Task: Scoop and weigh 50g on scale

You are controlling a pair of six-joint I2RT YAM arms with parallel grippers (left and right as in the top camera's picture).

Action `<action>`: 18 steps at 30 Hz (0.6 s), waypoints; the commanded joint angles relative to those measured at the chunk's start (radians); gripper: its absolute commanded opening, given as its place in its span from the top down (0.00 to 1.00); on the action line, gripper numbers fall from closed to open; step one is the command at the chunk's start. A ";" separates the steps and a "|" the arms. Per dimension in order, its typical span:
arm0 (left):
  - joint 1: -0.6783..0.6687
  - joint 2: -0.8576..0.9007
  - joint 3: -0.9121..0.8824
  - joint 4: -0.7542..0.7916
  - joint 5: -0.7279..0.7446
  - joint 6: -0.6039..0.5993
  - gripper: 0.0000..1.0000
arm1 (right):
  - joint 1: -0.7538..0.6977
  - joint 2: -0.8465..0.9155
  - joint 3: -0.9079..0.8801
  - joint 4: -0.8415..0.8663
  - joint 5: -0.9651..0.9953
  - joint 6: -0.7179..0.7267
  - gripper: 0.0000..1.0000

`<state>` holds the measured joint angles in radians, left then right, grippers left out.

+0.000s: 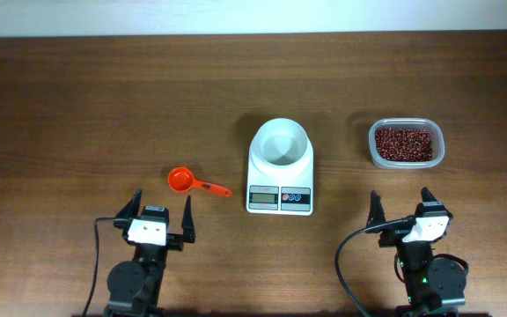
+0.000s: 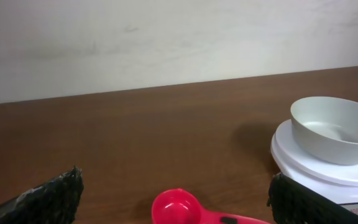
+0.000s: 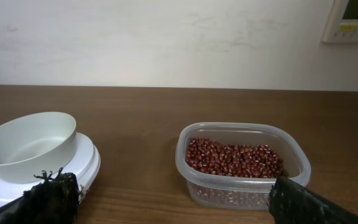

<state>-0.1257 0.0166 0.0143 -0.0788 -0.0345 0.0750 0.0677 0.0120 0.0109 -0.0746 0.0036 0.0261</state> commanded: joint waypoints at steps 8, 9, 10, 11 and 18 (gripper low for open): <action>0.004 -0.009 -0.006 0.000 -0.015 0.008 0.01 | -0.006 -0.008 -0.005 -0.005 0.016 0.004 0.01; 0.004 -0.009 -0.005 -0.001 -0.010 0.008 0.01 | -0.006 -0.008 -0.005 -0.005 0.016 0.004 0.01; 0.004 -0.009 -0.005 0.000 -0.003 0.008 0.01 | -0.006 -0.008 -0.005 -0.005 0.016 0.004 0.01; 0.004 -0.009 -0.005 0.011 -0.003 0.008 0.01 | -0.006 -0.008 -0.005 -0.005 0.016 0.004 0.01; 0.004 0.074 0.280 -0.223 0.057 -0.049 0.01 | -0.006 -0.008 -0.005 -0.005 0.016 0.004 0.01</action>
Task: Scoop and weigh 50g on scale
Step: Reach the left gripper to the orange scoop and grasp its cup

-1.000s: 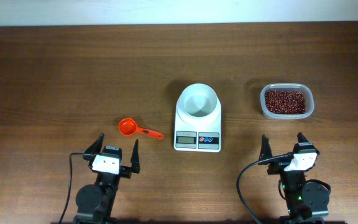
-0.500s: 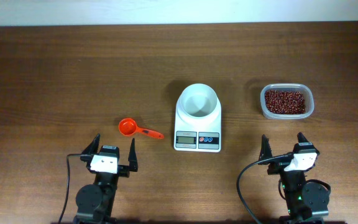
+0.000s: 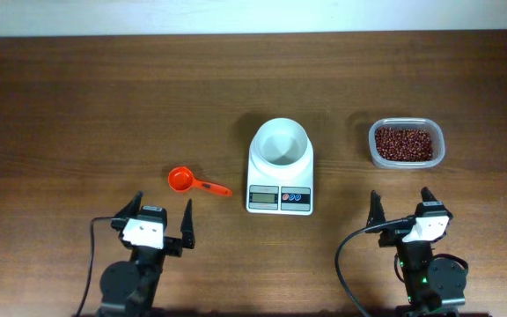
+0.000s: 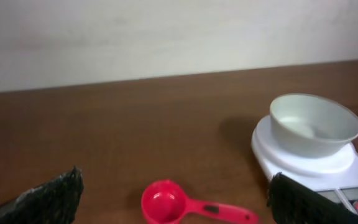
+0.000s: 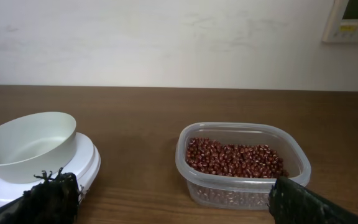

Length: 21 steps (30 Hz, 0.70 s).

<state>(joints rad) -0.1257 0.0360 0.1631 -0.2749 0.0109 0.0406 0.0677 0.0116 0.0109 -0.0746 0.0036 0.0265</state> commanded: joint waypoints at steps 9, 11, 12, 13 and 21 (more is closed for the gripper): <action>0.004 0.179 0.307 -0.040 0.067 -0.015 0.01 | -0.006 -0.008 -0.005 -0.005 0.016 0.003 0.01; 0.004 0.191 0.357 -0.089 0.072 -0.014 0.01 | -0.006 -0.008 -0.005 -0.005 0.016 0.003 0.01; 0.004 0.211 0.394 -0.122 0.072 -0.014 0.01 | -0.006 -0.008 -0.005 -0.005 0.016 0.003 0.01; 0.004 0.241 0.434 -0.149 0.072 -0.014 0.01 | -0.006 -0.008 -0.005 -0.005 0.016 0.003 0.01; 0.004 0.687 0.797 -0.422 0.224 -0.015 0.01 | -0.006 -0.008 -0.005 -0.005 0.016 0.003 0.01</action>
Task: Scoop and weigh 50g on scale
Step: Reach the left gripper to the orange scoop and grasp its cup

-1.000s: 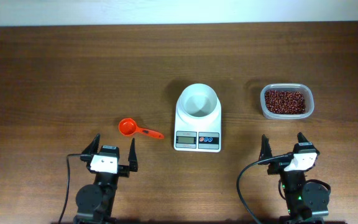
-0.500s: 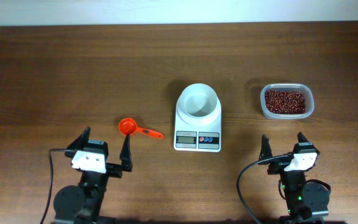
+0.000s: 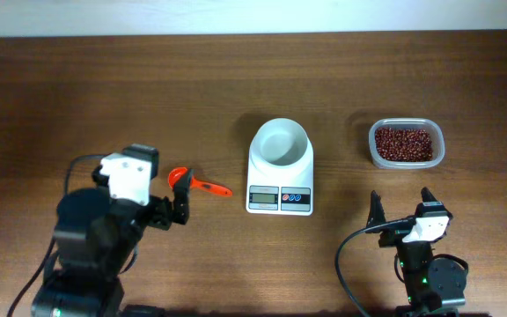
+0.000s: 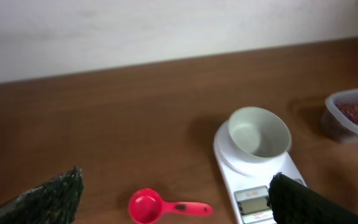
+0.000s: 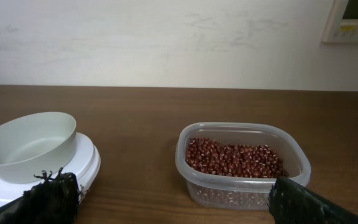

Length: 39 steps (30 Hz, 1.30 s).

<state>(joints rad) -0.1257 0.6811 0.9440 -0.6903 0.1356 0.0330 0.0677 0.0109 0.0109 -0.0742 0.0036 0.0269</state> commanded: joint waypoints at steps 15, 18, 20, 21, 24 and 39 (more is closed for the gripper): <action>0.004 0.608 0.016 -0.123 -0.234 -0.835 0.37 | -0.006 -0.007 -0.005 -0.006 0.016 0.003 0.01; 0.004 0.776 0.016 -0.109 -0.234 -1.019 0.43 | -0.006 -0.007 -0.005 -0.006 0.016 0.003 0.01; 0.004 0.873 0.016 -0.077 -0.233 -1.062 0.46 | -0.006 -0.007 -0.005 -0.006 0.016 0.003 0.01; 0.004 0.921 0.016 -0.049 -0.234 -1.065 0.46 | -0.006 -0.007 -0.005 -0.006 0.016 0.003 0.01; 0.004 1.004 0.016 0.042 -0.235 -1.065 0.50 | -0.006 -0.007 -0.005 -0.006 0.016 0.003 0.01; 0.027 0.963 0.009 0.046 -0.089 -0.932 1.00 | -0.006 -0.007 -0.005 -0.006 0.016 0.003 0.01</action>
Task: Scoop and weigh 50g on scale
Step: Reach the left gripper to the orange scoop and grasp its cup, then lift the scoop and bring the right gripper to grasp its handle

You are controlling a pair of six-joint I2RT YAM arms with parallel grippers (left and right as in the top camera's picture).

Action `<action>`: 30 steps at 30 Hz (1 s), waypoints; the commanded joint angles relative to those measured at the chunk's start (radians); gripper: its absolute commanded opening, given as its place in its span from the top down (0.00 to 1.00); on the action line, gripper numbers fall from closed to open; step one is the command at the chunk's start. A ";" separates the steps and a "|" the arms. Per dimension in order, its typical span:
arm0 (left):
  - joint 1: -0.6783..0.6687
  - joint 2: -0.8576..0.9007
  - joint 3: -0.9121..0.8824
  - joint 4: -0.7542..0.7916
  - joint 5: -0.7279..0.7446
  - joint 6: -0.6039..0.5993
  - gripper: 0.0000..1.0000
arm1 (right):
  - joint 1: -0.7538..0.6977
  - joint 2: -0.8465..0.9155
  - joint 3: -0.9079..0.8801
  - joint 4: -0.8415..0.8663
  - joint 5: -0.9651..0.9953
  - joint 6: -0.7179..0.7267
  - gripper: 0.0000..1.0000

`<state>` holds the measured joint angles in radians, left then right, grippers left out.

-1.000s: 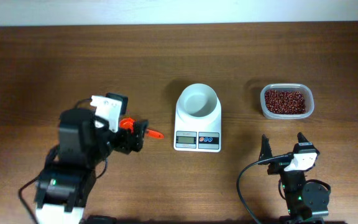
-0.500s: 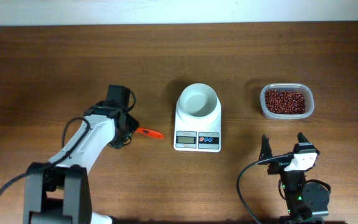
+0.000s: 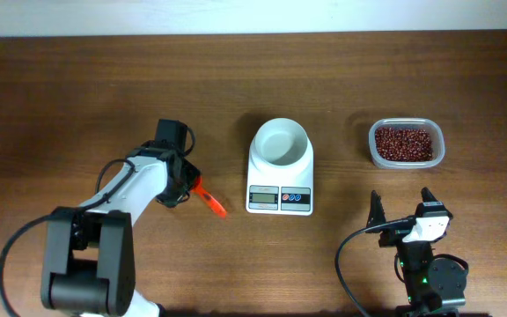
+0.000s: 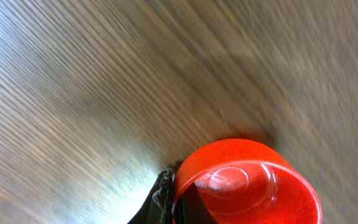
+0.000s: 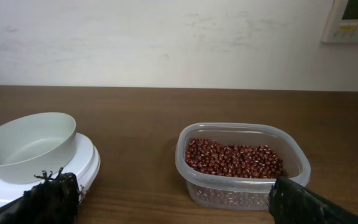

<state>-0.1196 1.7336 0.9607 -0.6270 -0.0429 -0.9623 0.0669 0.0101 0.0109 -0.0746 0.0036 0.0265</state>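
The red scoop (image 3: 210, 202) lies left of the white scale (image 3: 280, 188), its handle pointing toward the front right. My left gripper (image 3: 181, 180) is down over its cup. In the left wrist view the red cup (image 4: 247, 183) fills the bottom. One dark finger (image 4: 164, 198) presses its outer rim and a dark shape shows inside, so my left gripper (image 4: 176, 190) is shut on the cup's wall. An empty white bowl (image 3: 280, 143) sits on the scale. The clear tub of red beans (image 3: 405, 143) stands to the right. My right gripper (image 5: 168, 182) is open near the front edge.
In the right wrist view, the bowl (image 5: 28, 144) is at the left and the bean tub (image 5: 241, 163) at the centre right. Bare brown table (image 3: 77, 97) stretches left and behind. A pale wall rises beyond the far edge.
My left gripper was open, raised near the scoop; now it is down on the scoop's cup and shut. The scoop's handle has swung toward the front. The right arm is unchanged.
Both grippers rested open at the front edge, with the scoop lying left of the scale. The left arm was then raised and nearer the scoop. Now it has reached the cup and shut on its wall, and the handle has turned. The right arm never moved.
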 commanded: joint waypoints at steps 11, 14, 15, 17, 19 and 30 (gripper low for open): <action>0.057 -0.416 -0.008 -0.196 0.043 -0.030 1.00 | -0.006 -0.006 -0.005 -0.005 0.016 0.003 0.01; 0.057 -0.462 -0.008 -0.319 -0.052 -0.177 1.00 | -0.006 -0.006 -0.005 -0.005 0.016 0.003 0.01; 0.057 -0.490 -0.008 -0.343 -0.076 -0.200 1.00 | -0.006 -0.006 -0.005 -0.005 0.016 0.003 0.01; 0.057 -0.561 -0.008 -0.362 -0.079 -0.200 1.00 | -0.006 -0.006 -0.005 -0.005 0.016 0.003 0.01; 0.057 -0.616 -0.008 -0.384 -0.097 -0.200 1.00 | -0.006 -0.006 -0.005 -0.005 0.016 0.003 0.01; 0.057 -0.667 -0.008 -0.389 -0.104 -0.200 1.00 | -0.006 -0.003 -0.005 0.026 -0.694 0.962 0.01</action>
<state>-0.0650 1.0805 0.9554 -1.0138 -0.1253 -1.1496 0.0658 0.0101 0.0109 -0.0467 -0.3279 0.6369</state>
